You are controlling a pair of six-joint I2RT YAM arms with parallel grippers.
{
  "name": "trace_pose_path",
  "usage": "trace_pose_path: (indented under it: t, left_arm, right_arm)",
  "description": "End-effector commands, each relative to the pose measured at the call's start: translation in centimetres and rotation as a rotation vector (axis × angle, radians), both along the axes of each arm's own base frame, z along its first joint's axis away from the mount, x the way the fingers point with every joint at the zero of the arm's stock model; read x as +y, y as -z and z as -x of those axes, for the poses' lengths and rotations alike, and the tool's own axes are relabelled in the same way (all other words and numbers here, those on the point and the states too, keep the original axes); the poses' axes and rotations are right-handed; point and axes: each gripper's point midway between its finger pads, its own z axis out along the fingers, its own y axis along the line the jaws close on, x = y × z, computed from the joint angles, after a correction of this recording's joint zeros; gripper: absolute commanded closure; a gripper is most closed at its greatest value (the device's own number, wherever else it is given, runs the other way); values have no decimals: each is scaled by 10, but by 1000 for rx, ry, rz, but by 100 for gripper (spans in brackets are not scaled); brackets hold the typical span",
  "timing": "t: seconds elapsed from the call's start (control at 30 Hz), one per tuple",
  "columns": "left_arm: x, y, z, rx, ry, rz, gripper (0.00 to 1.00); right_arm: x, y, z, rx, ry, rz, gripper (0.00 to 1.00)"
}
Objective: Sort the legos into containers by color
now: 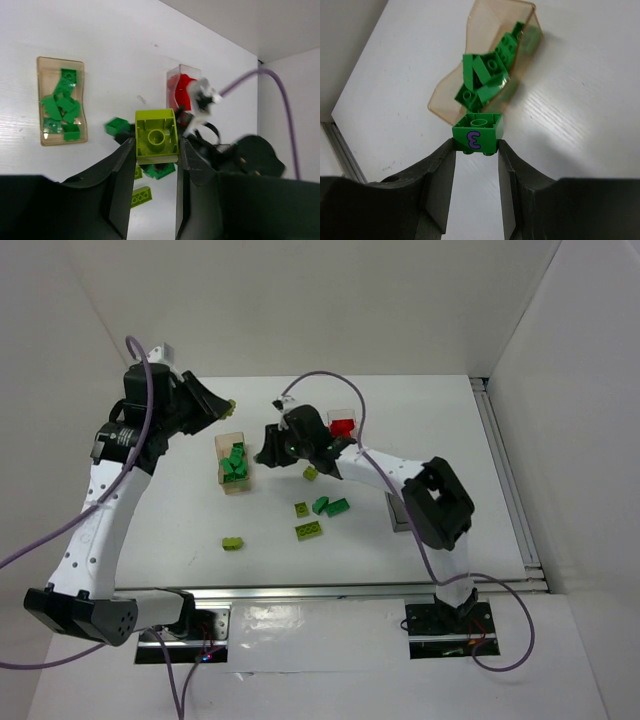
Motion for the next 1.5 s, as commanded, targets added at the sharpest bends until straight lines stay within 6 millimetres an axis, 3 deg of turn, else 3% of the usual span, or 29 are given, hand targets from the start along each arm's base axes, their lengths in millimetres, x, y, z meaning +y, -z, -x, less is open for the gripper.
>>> trace_pose_path:
  t: [0.0, 0.03, 0.07, 0.13, 0.2, 0.23, 0.33, 0.37, 0.57, 0.6, 0.63, 0.67, 0.7, 0.73, 0.8, 0.87, 0.93, 0.97, 1.0, 1.03, 1.1, 1.13, 1.17, 1.2, 1.27, 1.3, 1.33, 1.4, 1.47]
  left_arm:
    - [-19, -21, 12, -48, 135, 60, 96]
    - [-18, -23, 11, -57, 134, 65, 96]
    - [-19, -27, 14, -67, 146, 71, 96]
    - [-21, -27, 15, -67, 155, 76, 96]
    - [-22, -29, 15, -75, 164, 80, 96]
    - [-22, -29, 15, -75, 164, 80, 96]
    - [-24, -28, 14, -75, 173, 84, 96]
    - [-24, -28, 14, -75, 173, 84, 96]
    - [-28, -20, 11, -61, 190, 91, 96]
    - [-28, -16, 8, -49, 190, 91, 96]
    - [-28, -15, 8, -52, 194, 83, 96]
    - [-30, -12, 7, -42, 203, 87, 96]
    - [-35, -4, 4, -23, 214, 86, 96]
    - [-41, -2, 2, -22, 236, 92, 96]
    - [-58, 19, -4, 34, 280, 94, 96]
    - [-94, 29, -3, 46, 377, 125, 96]
    - [-133, 57, 1, 101, 458, 146, 96]
    - [-148, 57, -4, 86, 471, 165, 96]
    - [-161, 62, -5, 97, 488, 167, 96]
    - [-187, 83, -4, 142, 532, 151, 96]
    - [-215, 93, -7, 169, 562, 152, 98]
    - [-240, 85, -2, 153, 615, 154, 100]
    - [-256, 104, -3, 196, 643, 146, 100]
    - [-271, 105, -3, 198, 662, 152, 100]
    - [-306, 98, 6, 178, 729, 155, 100]
    - [-320, 118, 3, 217, 737, 148, 100]
    - [-339, 111, 10, 203, 774, 151, 100]
    - [-365, 125, 1, 216, 768, 133, 99]
    - [-385, 140, 7, 251, 800, 107, 96]
  right_arm:
    - [47, -17, -4, -59, -100, -76, 78]
    - [59, -27, -6, -80, -123, -90, 77]
    - [68, -10, -5, -58, -133, -71, 77]
    - [79, -10, -8, -67, -146, -69, 77]
    - [87, 6, -7, -56, -159, -49, 74]
    - [87, 11, -7, -43, -160, -36, 68]
    - [90, 15, -8, -30, -173, -20, 26]
    - [85, 22, -6, -20, -165, -4, 21]
    - [49, -25, -5, -88, -70, -48, 15]
    - [33, -8, 1, -72, -35, -8, 16]
    - [20, -38, 7, -117, -8, -37, 18]
    - [10, -44, 10, -138, 15, -44, 19]
    - [-15, -17, 20, -110, 66, 24, 21]
    - [-33, -45, 27, -160, 98, 3, 24]
    - [-73, -41, 32, -171, 228, 65, 28]
    - [-124, -43, 50, -149, 364, 85, 31]
    - [-183, -21, 66, -121, 534, 210, 30]
    - [-208, -46, 73, -138, 629, 149, 29]
    - [-246, -41, 80, -139, 753, 223, 26]
    - [-266, -36, 90, -132, 815, 243, 24]
    - [-308, -49, 108, -121, 949, 209, 21]
    - [-321, -52, 113, -132, 1000, 207, 17]
    - [-333, -62, 119, -132, 1054, 147, 17]
    - [-349, -55, 128, -110, 1095, 186, 15]
    - [-365, -68, 133, -120, 1175, 158, 14]
    - [-374, -68, 140, -99, 1218, 151, 14]
    - [-378, -84, 140, -110, 1249, 115, 14]
    - [-383, -101, 142, -123, 1273, 74, 13]
    - [-385, -123, 142, -151, 1281, 25, 13]
